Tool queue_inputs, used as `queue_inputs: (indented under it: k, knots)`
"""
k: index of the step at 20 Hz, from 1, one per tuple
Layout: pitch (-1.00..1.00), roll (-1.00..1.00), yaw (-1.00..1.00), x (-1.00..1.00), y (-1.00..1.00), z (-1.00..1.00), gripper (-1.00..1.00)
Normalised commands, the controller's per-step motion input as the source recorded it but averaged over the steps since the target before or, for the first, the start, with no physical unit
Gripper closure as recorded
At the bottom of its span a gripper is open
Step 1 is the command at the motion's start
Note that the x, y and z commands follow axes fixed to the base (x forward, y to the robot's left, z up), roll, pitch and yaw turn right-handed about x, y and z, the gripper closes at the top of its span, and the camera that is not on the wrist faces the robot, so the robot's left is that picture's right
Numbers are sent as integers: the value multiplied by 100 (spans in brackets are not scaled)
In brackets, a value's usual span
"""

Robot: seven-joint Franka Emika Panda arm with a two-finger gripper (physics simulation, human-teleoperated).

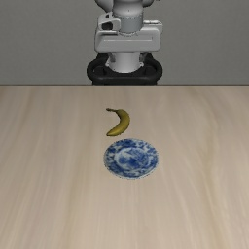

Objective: Pick the banana on the table and place it on the plate

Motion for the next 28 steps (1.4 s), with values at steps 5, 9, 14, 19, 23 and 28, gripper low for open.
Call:
queue_inputs:
  k: [5, 9, 14, 19, 23, 28]
  knots:
    - [0, 0, 0, -20, -20, -60, -100]
    - [0, 0, 0, 0, 0, -100, -100]
    - [0, 0, 0, 0, 0, -100, -100]
    - [0, 0, 0, 0, 0, -100, -100]
    - [0, 0, 0, 0, 0, -100, -100]
    - [0, 0, 0, 0, 0, 0, 100]
